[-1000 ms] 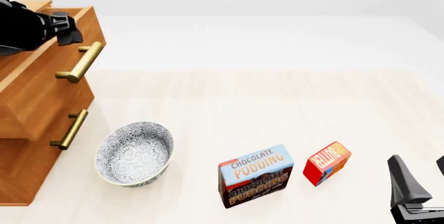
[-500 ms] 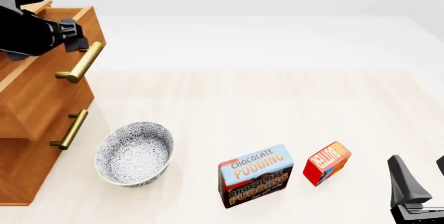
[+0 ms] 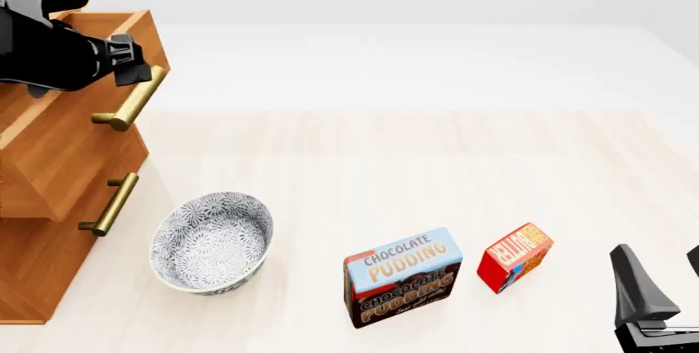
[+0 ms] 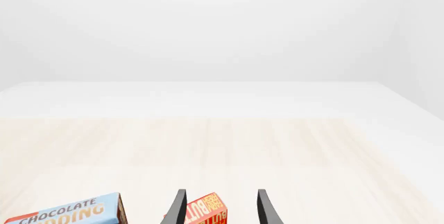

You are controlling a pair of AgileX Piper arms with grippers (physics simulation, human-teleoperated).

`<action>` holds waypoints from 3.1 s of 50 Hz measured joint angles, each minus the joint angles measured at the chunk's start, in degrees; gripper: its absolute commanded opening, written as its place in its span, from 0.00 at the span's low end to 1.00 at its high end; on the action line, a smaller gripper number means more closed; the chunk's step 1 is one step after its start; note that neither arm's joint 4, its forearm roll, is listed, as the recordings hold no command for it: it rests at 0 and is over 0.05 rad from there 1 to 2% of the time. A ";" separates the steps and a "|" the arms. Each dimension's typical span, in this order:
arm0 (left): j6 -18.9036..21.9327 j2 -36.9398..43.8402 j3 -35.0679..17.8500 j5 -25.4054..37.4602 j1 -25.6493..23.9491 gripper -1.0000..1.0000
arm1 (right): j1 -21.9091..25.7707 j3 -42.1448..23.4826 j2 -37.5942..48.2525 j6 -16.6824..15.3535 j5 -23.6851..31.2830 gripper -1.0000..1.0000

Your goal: Put the butter at the back in the top drawer of the cabinet and close it.

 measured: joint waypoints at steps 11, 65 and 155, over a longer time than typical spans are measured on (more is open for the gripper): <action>-0.39 0.25 0.42 -0.44 -0.92 1.00 | 0.00 0.00 0.00 0.00 0.00 1.00; -7.59 0.10 1.91 -3.63 -9.69 1.00 | 0.00 0.00 0.00 0.00 0.00 1.00; -12.61 1.20 1.11 -4.84 -17.53 1.00 | 0.00 0.00 0.00 0.00 0.00 1.00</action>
